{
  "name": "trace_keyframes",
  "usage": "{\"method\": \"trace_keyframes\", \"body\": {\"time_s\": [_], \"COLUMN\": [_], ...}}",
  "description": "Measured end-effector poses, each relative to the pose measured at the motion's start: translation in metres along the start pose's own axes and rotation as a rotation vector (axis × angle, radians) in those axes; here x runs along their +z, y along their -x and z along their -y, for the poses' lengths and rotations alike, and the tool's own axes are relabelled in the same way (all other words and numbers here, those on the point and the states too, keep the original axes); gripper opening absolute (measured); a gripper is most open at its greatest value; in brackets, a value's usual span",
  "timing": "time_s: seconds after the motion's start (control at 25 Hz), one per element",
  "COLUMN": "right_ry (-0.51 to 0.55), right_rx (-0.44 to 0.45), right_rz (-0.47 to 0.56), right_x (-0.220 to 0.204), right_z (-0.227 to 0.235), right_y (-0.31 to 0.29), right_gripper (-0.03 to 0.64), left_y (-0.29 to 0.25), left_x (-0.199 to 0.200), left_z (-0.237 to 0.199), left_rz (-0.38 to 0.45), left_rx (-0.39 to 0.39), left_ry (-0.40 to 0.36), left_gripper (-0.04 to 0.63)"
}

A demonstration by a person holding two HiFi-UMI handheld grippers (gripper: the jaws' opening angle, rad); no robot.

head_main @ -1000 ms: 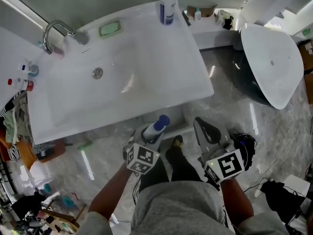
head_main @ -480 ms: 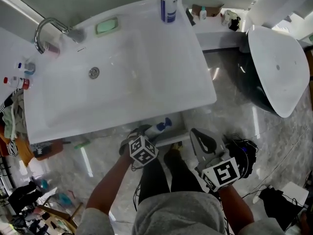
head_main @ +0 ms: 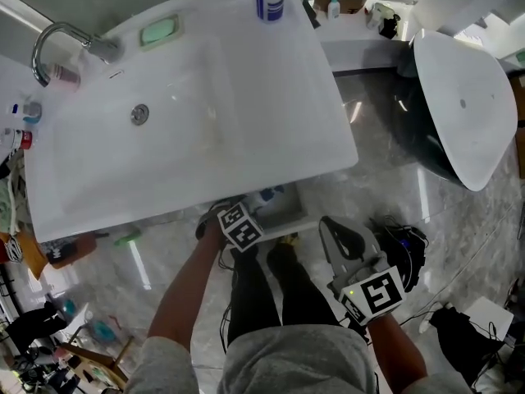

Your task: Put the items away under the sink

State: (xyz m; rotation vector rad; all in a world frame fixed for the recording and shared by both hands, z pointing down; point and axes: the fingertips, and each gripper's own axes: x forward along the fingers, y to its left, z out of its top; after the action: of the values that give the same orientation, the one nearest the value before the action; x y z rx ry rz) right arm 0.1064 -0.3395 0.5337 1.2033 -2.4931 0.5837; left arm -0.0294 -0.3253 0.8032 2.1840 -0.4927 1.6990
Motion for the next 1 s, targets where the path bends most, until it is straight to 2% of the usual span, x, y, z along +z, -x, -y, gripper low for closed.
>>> {"method": "trace_keyframes", "body": {"time_s": [0.2, 0.28, 0.48, 0.64, 0.72, 0.84, 0.92, 1.0], "right_ry": [-0.009, -0.01, -0.012, -0.013, -0.014, -0.011, -0.013, -0.013], "right_rx": [-0.024, -0.034, -0.046, -0.059, -0.06, -0.058, -0.057, -0.053], "right_rz": [-0.017, -0.022, -0.034, -0.043, -0.044, -0.045, -0.042, -0.036], "right_x": [-0.009, -0.012, -0.019, -0.025, -0.027, -0.028, -0.026, -0.024], "right_z": [0.009, 0.012, 0.016, 0.02, 0.023, 0.024, 0.024, 0.025], "right_y": [0.009, 0.011, 0.017, 0.024, 0.026, 0.026, 0.024, 0.023], "right_gripper": [0.0, 0.0, -0.002, 0.0, -0.002, -0.001, 0.0, 0.0], "left_y": [-0.022, -0.031, -0.051, -0.059, -0.06, -0.061, -0.06, -0.058], "left_x": [-0.001, -0.005, -0.015, -0.021, -0.02, -0.019, -0.019, -0.018], "left_z": [0.01, 0.013, 0.011, 0.012, 0.011, 0.012, 0.012, 0.014], "left_rz": [-0.056, -0.082, -0.139, -0.185, -0.187, -0.183, -0.173, -0.156], "left_rx": [-0.016, -0.03, -0.054, -0.049, -0.048, -0.045, -0.059, -0.085], "left_ry": [-0.12, -0.14, -0.133, -0.223, -0.244, -0.248, -0.218, -0.175], "left_gripper": [0.189, 0.189, 0.189, 0.189, 0.189, 0.189, 0.189, 0.235]}}
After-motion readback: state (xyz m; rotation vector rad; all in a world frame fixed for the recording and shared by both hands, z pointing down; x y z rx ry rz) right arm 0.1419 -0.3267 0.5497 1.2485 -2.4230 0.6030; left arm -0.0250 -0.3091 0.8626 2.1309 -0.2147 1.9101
